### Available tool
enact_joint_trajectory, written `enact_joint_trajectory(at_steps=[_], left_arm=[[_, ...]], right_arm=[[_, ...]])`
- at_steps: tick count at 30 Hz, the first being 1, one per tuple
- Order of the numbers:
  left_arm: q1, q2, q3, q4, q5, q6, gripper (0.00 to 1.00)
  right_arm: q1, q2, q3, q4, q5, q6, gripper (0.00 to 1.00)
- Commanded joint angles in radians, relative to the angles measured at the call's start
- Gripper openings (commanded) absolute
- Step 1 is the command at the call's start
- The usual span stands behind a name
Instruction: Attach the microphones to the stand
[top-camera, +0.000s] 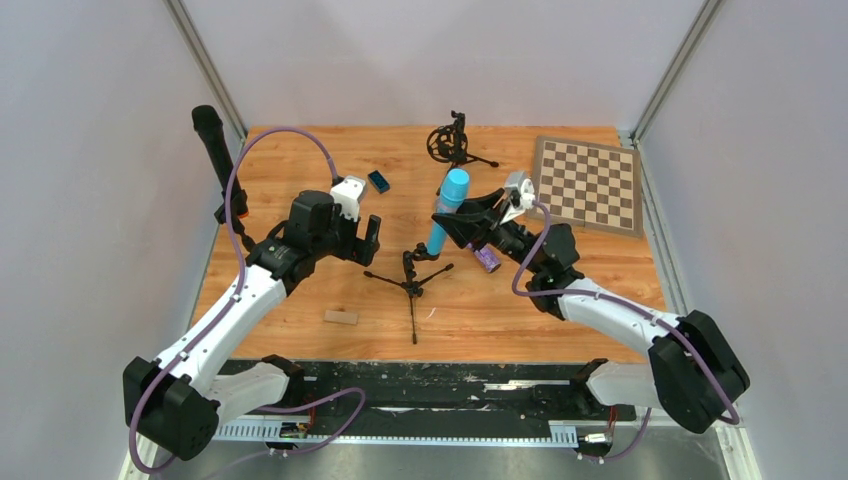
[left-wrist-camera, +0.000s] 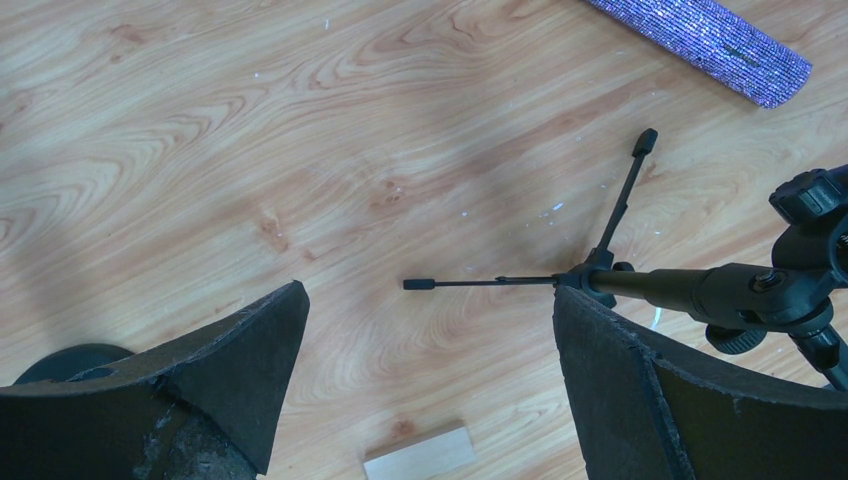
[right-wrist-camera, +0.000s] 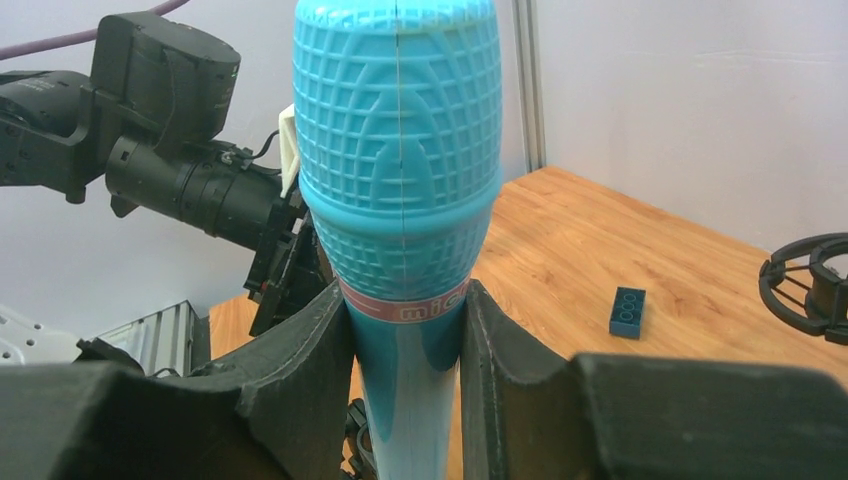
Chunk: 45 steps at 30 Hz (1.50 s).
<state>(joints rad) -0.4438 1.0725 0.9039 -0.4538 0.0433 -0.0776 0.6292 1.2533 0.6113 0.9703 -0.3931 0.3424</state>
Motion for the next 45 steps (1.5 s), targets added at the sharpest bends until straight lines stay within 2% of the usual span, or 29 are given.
enact_joint_trajectory(at_steps=[1, 9, 13, 16, 24, 32, 38, 43, 45], left_arm=[[-0.004, -0.021, 0.019, 0.006, 0.0, 0.019, 1.0], [-0.005, -0.021, 0.02, 0.007, 0.001, 0.021, 1.0], [-0.005, -0.021, 0.02, 0.006, 0.002, 0.022, 1.0], [-0.005, -0.021, 0.02, 0.007, 0.002, 0.022, 1.0], [-0.006, -0.023, 0.019, 0.006, -0.002, 0.024, 1.0], [-0.005, -0.023, 0.019, 0.006, 0.0, 0.027, 1.0], [-0.005, -0.023, 0.019, 0.007, -0.001, 0.029, 1.0], [-0.005, -0.026, 0.019, 0.004, -0.005, 0.03, 1.0], [-0.005, -0.029, 0.018, 0.004, -0.008, 0.031, 1.0]], right_arm=[[0.043, -0.004, -0.034, -0.039, -0.022, -0.097, 0.0], [0.053, 0.018, 0.016, -0.171, -0.203, -0.288, 0.0], [0.053, 0.012, 0.004, -0.168, -0.218, -0.321, 0.0], [0.053, 0.027, 0.01, -0.17, -0.2, -0.295, 0.0], [0.053, 0.072, 0.036, -0.19, -0.044, -0.081, 0.0], [0.055, 0.037, -0.057, -0.12, -0.027, -0.106, 0.0], [0.059, 0.047, -0.089, -0.063, -0.07, -0.13, 0.0], [0.063, 0.066, -0.078, -0.067, -0.082, -0.134, 0.07], [0.063, 0.066, -0.074, -0.073, -0.085, -0.134, 0.2]])
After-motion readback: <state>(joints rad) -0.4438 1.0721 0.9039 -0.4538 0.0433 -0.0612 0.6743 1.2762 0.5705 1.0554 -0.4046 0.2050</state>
